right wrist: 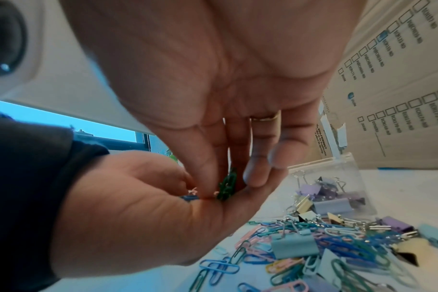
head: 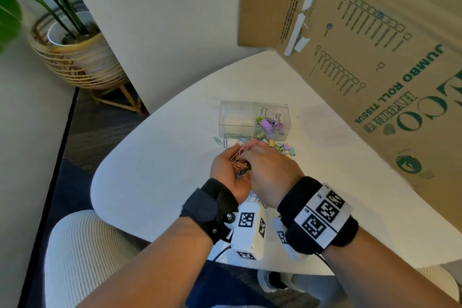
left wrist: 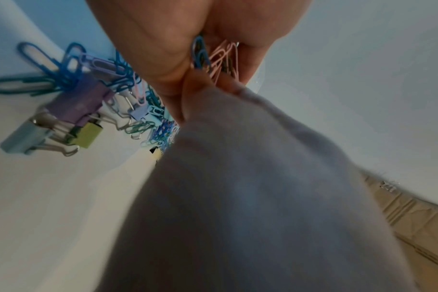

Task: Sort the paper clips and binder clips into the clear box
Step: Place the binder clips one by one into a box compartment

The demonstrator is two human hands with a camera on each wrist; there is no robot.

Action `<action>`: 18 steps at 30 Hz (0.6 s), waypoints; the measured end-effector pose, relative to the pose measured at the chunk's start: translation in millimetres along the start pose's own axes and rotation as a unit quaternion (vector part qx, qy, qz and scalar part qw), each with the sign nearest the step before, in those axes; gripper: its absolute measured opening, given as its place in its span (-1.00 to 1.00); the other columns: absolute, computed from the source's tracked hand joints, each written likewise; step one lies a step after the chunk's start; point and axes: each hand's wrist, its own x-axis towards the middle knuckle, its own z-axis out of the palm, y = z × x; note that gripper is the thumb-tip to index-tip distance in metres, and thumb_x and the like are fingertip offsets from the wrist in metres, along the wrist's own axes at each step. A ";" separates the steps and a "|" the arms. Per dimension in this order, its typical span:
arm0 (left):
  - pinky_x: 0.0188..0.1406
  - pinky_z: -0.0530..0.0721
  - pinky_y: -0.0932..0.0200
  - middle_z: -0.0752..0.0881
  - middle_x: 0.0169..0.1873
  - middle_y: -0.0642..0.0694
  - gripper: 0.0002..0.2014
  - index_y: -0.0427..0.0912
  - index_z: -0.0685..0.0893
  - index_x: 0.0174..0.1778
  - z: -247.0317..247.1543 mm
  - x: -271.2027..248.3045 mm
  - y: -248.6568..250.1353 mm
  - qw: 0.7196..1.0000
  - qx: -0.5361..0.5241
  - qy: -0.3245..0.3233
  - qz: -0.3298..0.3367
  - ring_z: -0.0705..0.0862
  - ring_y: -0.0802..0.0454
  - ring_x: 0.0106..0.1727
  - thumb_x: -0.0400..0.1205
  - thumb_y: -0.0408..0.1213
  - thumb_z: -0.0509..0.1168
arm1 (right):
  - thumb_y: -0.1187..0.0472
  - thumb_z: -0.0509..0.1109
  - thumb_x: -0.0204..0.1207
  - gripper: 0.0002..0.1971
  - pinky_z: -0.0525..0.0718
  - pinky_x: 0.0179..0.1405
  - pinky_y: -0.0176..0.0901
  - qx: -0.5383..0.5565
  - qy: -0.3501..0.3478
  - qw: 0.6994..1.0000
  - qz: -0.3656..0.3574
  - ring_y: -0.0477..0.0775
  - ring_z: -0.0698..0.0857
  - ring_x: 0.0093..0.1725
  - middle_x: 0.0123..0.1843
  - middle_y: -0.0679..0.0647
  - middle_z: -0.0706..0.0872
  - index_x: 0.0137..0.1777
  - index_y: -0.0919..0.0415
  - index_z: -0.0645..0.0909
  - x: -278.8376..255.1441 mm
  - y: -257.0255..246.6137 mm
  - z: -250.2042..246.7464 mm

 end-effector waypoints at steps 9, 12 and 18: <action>0.44 0.48 -0.03 0.69 0.19 -0.26 -0.61 -0.30 0.64 0.30 4.5 0.1 -1.3 0.999 -0.037 -0.007 0.000 0.65 -0.19 0.25 0.70 -0.15 0.12 | 0.29 0.24 0.55 -0.64 0.65 0.11 -0.02 0.006 0.028 1.000 0.010 0.08 0.60 0.26 0.32 -0.01 0.59 0.30 0.00 0.60 5.9 2.1 -4.2; 0.43 0.39 0.13 0.72 -0.06 -0.21 -0.62 -0.34 0.71 0.16 5.4 0.4 -0.1 0.999 -0.037 -0.001 0.000 0.64 -0.09 0.08 0.71 -0.16 0.09 | 0.21 0.27 0.60 -0.70 0.59 0.11 -0.08 0.023 0.043 0.999 0.006 0.04 0.60 0.27 0.35 -0.08 0.59 0.28 -0.06 0.62 4.2 6.2 -7.3; 0.07 0.44 0.14 0.69 -0.17 -0.19 -0.66 -0.34 0.75 -0.05 10.0 -0.1 -2.4 0.999 -0.025 0.025 -0.009 0.62 -0.05 -0.08 0.68 -0.19 0.13 | 0.12 0.33 0.56 -0.73 0.62 0.14 -0.02 0.006 0.052 0.999 0.008 0.07 0.55 0.28 0.38 -0.11 0.49 0.25 -0.01 0.61 2.3 14.1 -4.7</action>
